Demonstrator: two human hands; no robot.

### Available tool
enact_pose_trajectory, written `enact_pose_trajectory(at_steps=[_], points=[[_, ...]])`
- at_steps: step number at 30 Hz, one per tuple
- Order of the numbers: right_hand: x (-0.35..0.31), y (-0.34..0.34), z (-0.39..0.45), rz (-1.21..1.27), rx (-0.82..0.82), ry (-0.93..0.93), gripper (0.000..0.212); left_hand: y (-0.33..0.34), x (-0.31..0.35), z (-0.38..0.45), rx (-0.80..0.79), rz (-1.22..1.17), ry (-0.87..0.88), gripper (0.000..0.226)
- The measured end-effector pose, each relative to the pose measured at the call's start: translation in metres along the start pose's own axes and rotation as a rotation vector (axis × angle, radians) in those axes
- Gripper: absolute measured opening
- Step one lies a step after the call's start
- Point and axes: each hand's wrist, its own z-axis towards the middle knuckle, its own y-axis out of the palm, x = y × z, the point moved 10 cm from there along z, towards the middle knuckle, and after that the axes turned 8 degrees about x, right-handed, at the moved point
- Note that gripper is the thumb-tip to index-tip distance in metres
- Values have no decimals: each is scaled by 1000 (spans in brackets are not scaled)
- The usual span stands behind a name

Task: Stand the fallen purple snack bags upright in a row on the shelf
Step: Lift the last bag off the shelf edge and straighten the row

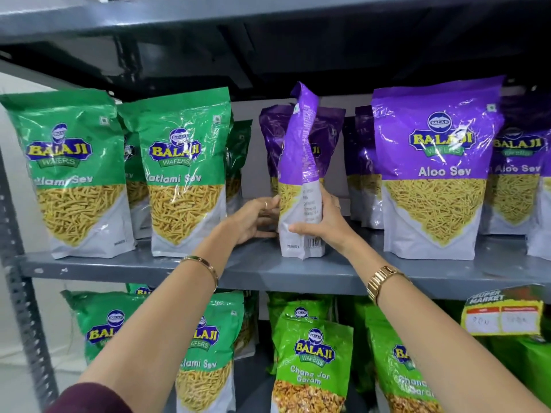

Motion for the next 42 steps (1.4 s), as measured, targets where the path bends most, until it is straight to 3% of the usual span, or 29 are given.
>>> enact_pose_trajectory(at_steps=[3, 6, 10, 14, 18, 22, 25, 31, 42], points=[[2, -8, 0, -41, 41, 31, 77, -1, 1, -3, 31, 25, 36, 15], [7, -10, -1, 156, 58, 116, 53, -10, 6, -5, 143, 17, 101, 10], [21, -18, 0, 247, 162, 237, 64, -21, 11, -2, 278, -21, 172, 15], [28, -27, -1, 210, 214, 298, 41, -6, -3, 7, 173, -4, 78, 5], [36, -41, -3, 143, 304, 357, 16, 6, -12, 10, 96, -26, 38, 21], [40, -60, -3, 22, 470, 316, 27, 2, -14, 11, 95, 49, 47, 24], [44, -72, -4, -169, 557, 285, 22, 0, -13, 9, 126, 95, 68, 22], [54, -73, 0, -347, 524, 289, 27, -12, -10, 10, 279, 144, 119, 43], [73, -50, 11, -176, 329, 414, 39, -14, -15, 2, 274, 302, 186, 65]])
